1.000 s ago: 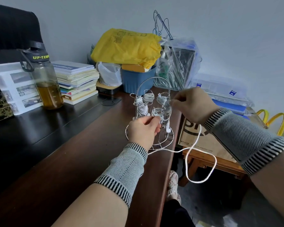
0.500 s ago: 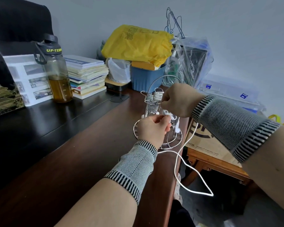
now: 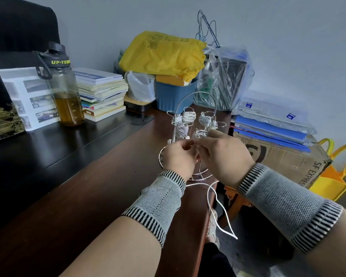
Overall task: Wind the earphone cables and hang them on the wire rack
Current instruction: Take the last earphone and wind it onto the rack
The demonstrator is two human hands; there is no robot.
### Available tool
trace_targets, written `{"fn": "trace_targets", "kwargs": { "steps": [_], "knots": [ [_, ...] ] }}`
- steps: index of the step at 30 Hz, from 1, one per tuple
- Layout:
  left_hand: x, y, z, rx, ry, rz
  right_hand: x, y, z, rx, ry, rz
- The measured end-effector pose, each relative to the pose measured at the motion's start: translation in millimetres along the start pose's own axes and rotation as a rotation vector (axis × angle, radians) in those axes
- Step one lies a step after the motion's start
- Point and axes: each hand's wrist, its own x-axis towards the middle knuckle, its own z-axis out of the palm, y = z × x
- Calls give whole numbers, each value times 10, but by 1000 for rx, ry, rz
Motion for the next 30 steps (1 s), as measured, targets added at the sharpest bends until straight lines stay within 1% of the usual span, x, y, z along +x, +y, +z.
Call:
{"fn": "trace_targets", "kwargs": {
  "steps": [2,3,6,8,13,16,19,21,24,30],
  "knots": [
    [-18,-9,-4,-22,-13,4,-79,58,55,186,124,52],
    [-22,-19,-7,-6,-17,25,-106,82,91,242,159,82],
    [-44,-20,-30,-2,-19,23,-144,130,156,325,157,173],
    [-45,-2,-34,-42,-1,-8,-142,132,186,344,152,204],
    [-10,-15,-20,-86,76,-66,-83,56,237,348,152,200],
    [-26,11,-17,-109,46,-61,-120,93,238,360,181,195],
    [-38,20,-6,-90,7,-17,-206,222,212,371,219,227],
    [-40,13,7,-72,4,9,-276,304,165,368,203,279],
    [-47,8,17,-71,6,26,-370,411,102,401,136,377],
    [-39,5,13,-71,16,29,-335,651,12,341,44,647]
  ]
}}
